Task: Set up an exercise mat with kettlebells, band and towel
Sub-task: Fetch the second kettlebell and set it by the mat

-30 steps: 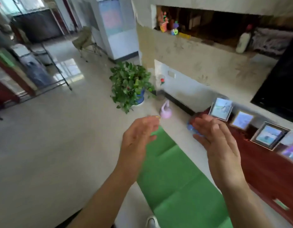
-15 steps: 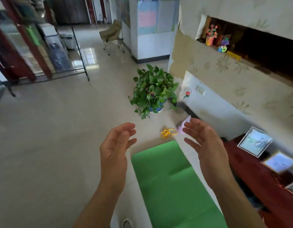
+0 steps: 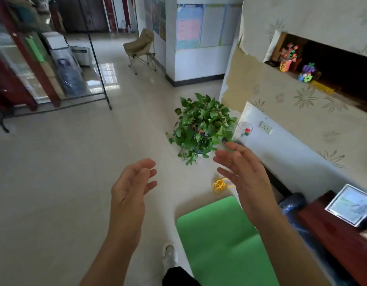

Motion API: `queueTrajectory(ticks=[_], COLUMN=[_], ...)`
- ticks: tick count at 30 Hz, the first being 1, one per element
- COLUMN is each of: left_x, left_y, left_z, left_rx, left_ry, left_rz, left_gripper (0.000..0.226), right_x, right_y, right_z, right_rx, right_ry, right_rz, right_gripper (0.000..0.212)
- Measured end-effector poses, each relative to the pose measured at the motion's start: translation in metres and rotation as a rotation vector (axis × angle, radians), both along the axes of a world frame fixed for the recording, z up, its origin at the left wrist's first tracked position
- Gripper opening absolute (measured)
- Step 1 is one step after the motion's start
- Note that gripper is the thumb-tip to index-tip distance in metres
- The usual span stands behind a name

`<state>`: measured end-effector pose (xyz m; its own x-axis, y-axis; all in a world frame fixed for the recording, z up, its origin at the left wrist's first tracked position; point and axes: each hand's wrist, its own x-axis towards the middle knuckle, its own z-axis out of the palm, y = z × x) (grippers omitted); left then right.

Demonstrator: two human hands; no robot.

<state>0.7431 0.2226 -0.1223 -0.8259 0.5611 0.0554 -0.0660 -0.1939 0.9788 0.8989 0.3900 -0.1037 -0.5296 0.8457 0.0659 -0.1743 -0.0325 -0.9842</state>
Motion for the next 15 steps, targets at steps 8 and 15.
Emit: queueTrajectory(ticks=[8,15], left_x=[-0.159,-0.281], left_y=[0.055,0.103], left_z=[0.006,0.035], left_rx=[-0.061,-0.096], left_ry=[0.089,0.21], left_rz=[0.058,0.027], left_gripper=[0.028,0.038], right_x=[-0.169,-0.29], right_y=[0.066,0.121], right_z=[-0.006,0.01], right_rx=[-0.069,-0.05], right_ry=[0.132,0.128], right_rz=[0.005,-0.03], right_gripper=[0.038,0.033])
